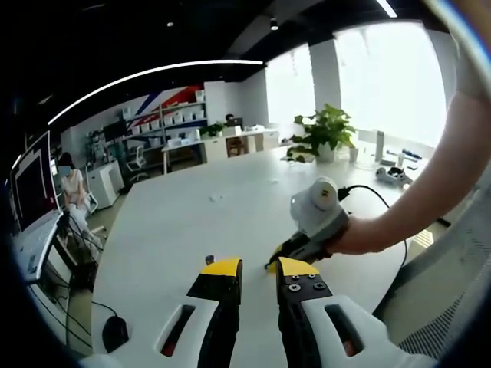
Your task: Place the washer onto the threaded stud by aligning its center hole with the stud, sliding it down to the base, and recovering from edge contact or off-axis alignment until the washer reaches the visible bottom stop.
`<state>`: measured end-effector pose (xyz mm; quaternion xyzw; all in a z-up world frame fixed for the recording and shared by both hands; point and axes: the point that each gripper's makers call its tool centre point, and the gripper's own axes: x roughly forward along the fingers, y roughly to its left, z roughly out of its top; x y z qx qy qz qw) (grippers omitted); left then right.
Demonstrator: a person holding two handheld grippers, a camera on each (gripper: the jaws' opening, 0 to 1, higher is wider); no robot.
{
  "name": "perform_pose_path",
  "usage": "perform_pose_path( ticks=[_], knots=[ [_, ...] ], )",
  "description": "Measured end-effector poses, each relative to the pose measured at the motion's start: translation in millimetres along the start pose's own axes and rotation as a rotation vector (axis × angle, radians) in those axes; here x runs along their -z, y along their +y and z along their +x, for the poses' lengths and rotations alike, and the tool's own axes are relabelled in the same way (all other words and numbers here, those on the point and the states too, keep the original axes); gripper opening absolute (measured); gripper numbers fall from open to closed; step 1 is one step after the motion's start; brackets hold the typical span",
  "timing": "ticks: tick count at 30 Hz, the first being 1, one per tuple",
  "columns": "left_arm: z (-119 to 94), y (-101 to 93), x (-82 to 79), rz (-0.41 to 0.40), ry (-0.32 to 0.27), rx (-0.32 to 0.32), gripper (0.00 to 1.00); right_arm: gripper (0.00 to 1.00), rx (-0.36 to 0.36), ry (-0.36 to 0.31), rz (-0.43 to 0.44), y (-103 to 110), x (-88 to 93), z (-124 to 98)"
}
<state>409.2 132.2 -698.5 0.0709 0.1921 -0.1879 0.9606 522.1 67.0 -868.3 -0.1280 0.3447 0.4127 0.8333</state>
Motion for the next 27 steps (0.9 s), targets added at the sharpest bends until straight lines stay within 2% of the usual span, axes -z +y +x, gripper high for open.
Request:
perform_pose_path(
  ticks=[9,12,13,16,18,20,24,26,27],
  knots=[
    [0,-0.8,-0.2,0.003,0.0,0.003,0.15,0.15,-0.015,-0.014,0.125,-6,5.9,-11],
    [0,-1.3,0.0,0.005,0.001,0.005,0.15,0.15,-0.029,-0.034,0.21,-4,5.5,-17],
    [0,-1.3,0.0,0.007,0.001,0.005,0.15,0.15,-0.05,-0.039,0.262,-2,6.7,-19],
    [0,-1.1,-0.9,0.007,-0.002,0.004,0.15,0.15,-0.042,-0.038,0.267,-6,12.4,-22],
    [0,-1.5,-0.5,0.007,0.0,0.005,0.15,0.15,-0.061,-0.031,0.321,-3,17.7,-24],
    [0,-2.2,-0.2,0.009,0.001,0.006,0.15,0.15,-0.058,-0.03,0.33,-5,21.3,-25],
    [0,-2.4,-0.2,0.01,0.002,0.005,0.15,0.15,-0.072,-0.047,0.416,-5,24.6,-30],
    [0,-2.2,0.1,0.009,0.003,0.006,0.15,0.15,-0.102,-0.07,0.537,-4,24.0,-31],
    [0,-2.0,0.0,0.011,0.003,0.005,0.15,0.15,-0.104,-0.08,0.57,-6,24.6,-32]
  ],
)
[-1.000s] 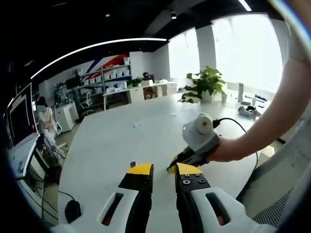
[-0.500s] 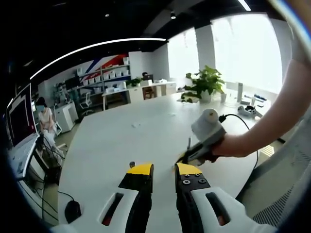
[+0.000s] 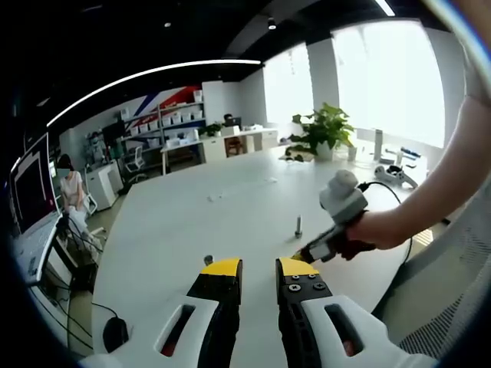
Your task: Place the washer onto the threaded stud by aligning its center hole with the stud, sliding it down to the base, and recovering from edge contact or off-axis alignment until the washer reaches the visible bottom stop.
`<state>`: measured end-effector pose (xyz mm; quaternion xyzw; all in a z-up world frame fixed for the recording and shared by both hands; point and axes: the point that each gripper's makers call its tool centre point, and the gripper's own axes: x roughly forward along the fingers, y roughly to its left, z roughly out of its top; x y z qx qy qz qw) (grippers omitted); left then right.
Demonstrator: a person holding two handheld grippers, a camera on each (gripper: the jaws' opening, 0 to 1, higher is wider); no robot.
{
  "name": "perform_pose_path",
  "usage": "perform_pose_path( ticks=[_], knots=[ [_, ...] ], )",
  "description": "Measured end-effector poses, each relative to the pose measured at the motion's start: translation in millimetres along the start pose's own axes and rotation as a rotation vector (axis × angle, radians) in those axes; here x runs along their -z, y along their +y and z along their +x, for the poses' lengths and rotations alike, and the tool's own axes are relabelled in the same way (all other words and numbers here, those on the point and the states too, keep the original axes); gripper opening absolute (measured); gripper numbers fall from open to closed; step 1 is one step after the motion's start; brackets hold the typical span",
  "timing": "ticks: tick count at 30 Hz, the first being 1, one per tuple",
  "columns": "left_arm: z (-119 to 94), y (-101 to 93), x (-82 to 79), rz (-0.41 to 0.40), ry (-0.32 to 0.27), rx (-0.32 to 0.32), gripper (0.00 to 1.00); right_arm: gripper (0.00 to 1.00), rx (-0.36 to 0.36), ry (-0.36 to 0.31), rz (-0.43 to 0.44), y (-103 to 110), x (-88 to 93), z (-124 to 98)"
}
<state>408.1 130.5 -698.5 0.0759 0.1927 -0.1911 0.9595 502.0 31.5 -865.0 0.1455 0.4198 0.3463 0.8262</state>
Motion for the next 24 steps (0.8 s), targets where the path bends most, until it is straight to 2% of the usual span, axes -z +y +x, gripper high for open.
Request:
perform_pose_path(
  ticks=[5,8,10,17,20,24],
  knots=[
    [0,-0.9,0.6,0.003,0.003,0.002,0.15,0.15,-0.039,-0.025,0.137,-1,0.7,-5],
    [0,-0.7,0.5,0.006,0.003,0.002,0.15,0.15,-0.088,-0.049,0.305,0,0.9,-7],
    [0,-0.9,0.4,0.004,0.003,0.002,0.15,0.15,-0.084,-0.067,0.37,-7,1.9,-9],
    [1,-0.6,1.0,0.005,0.005,0.001,0.15,0.15,-0.163,-0.105,0.645,-8,3.9,-11],
    [0,-0.7,0.6,0.006,0.004,0.001,0.15,0.15,-0.222,-0.141,0.833,-9,2.3,-14],
    [1,-0.5,0.7,0.007,0.005,0.0,0.15,0.15,-0.232,-0.13,0.854,-8,9.9,-17]
  ],
)
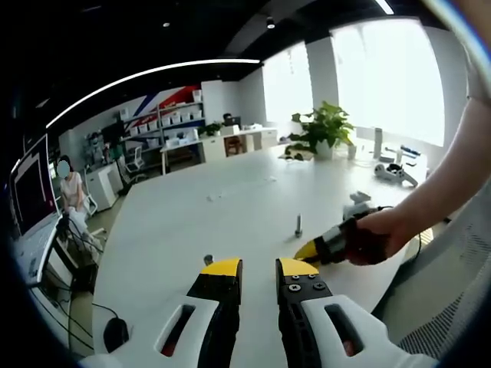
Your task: Place the washer onto the threaded stud by aligning its center hole with the stud, sliding it down to the base, and recovering from edge contact or off-axis alignment until the washer reaches the visible bottom stop.
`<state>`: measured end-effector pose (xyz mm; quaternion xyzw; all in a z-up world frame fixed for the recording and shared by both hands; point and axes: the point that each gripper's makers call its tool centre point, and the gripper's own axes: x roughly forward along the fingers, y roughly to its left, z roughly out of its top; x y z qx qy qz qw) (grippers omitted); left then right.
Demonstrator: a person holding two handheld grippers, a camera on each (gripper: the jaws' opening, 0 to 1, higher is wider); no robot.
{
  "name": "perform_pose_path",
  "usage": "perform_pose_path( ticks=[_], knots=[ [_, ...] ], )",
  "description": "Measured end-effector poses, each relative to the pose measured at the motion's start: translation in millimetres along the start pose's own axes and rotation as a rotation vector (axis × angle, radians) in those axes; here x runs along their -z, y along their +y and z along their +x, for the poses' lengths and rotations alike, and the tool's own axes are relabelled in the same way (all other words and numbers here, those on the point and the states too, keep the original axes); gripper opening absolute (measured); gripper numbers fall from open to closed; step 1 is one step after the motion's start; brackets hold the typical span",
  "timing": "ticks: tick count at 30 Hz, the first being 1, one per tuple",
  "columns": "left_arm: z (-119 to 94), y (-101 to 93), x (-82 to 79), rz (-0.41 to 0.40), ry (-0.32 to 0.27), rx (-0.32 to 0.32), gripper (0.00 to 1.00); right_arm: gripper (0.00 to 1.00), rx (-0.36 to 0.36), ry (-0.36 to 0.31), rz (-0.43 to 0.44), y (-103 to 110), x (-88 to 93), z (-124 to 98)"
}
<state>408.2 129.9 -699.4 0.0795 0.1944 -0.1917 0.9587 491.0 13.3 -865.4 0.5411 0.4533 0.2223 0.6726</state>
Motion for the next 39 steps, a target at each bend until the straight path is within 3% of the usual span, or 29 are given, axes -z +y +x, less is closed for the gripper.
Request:
perform_pose_path(
  ticks=[4,10,12,17,19,20,23,24,27,33,36,39],
  knots=[
    [1,-0.4,0.1,0.002,0.001,0.002,0.15,0.16,-0.005,0.019,0.025,2,3.8,0],
    [0,-0.9,0.1,0.0,-0.001,0.005,0.15,0.18,-0.034,-0.008,0.124,2,-3.1,-3],
    [0,-0.8,-0.2,0.002,-0.001,0.005,0.15,0.18,-0.028,-0.006,0.12,3,-2.0,-4],
    [0,-1.3,-0.4,0.001,-0.002,0.006,0.15,0.19,0.062,0.011,-0.161,2,-5.4,-4],
    [0,-1.0,-0.1,0.004,-0.002,0.005,0.15,0.19,0.131,0.003,-0.414,5,-10.8,-5],
    [0,-0.8,-0.2,0.003,-0.002,0.004,0.15,0.19,0.144,0.039,-0.554,8,-7.4,-2],
    [0,-0.9,-0.2,0.004,-0.003,0.004,0.15,0.18,0.194,0.102,-0.862,15,1.5,4],
    [0,-0.9,-0.1,0.004,-0.002,0.004,0.15,0.18,0.225,0.123,-1.03,17,3.8,6],
    [0,-1.1,-0.1,0.006,-0.001,0.005,0.15,0.18,0.258,0.156,-1.261,21,13.9,12],
    [0,-0.5,0.5,0.004,0.0,0.003,0.15,0.18,0.31,0.17,-1.435,19,15.9,18],
    [0,-1.2,0.8,0.005,0.002,0.005,0.15,0.18,0.313,0.182,-1.446,16,16.7,19],
    [0,-1.6,0.7,0.006,0.003,0.006,0.15,0.17,0.334,0.191,-1.543,14,12.5,20]
  ],
)
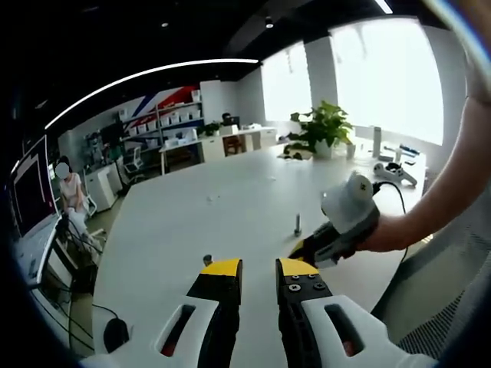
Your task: Place the washer onto the threaded stud by aligning its center hole with the stud, sliding it down to the base, and recovering from edge contact or off-axis alignment until the washer reaches the visible bottom stop.
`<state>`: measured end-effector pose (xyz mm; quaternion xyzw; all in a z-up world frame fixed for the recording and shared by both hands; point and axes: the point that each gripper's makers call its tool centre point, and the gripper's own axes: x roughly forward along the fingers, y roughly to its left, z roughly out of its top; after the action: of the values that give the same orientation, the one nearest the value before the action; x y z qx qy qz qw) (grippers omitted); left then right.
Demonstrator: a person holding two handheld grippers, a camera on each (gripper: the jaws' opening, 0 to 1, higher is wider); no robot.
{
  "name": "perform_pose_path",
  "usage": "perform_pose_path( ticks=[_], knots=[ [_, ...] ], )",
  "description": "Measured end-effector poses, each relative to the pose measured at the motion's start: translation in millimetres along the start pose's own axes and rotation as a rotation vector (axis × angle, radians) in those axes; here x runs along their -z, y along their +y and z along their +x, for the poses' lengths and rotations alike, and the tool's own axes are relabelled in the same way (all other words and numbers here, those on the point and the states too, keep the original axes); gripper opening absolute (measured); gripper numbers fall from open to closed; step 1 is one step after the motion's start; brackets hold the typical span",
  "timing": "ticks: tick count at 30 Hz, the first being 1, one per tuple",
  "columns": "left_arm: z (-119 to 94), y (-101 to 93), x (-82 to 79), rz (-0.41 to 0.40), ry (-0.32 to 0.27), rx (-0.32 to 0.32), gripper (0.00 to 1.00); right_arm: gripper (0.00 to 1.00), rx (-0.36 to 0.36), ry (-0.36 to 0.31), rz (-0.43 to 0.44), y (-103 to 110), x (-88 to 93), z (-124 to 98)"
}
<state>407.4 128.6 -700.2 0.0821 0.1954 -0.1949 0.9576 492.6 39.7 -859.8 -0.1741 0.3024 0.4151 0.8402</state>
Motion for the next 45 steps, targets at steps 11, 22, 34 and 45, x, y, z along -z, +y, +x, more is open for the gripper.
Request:
perform_pose_path(
  ticks=[11,22,34,45],
  knots=[
    [0.2,-0.2,0.4,0.001,0.0,0.002,0.15,0.14,-0.006,0.019,-0.105,4.4,0.4,8.7],
    [-0.7,0.5,0.8,-0.001,0.002,0.005,0.15,0.11,-0.004,0.039,-0.131,5.3,3.5,9.1],
    [-0.2,0.8,1.7,-0.002,0.006,0.006,0.15,0.14,0.019,0.039,-0.099,1.0,5.4,7.6],
    [-0.2,0.1,1.5,0.0,0.006,0.005,0.15,0.12,0.016,0.014,-0.052,1.9,6.4,7.1]
  ],
)
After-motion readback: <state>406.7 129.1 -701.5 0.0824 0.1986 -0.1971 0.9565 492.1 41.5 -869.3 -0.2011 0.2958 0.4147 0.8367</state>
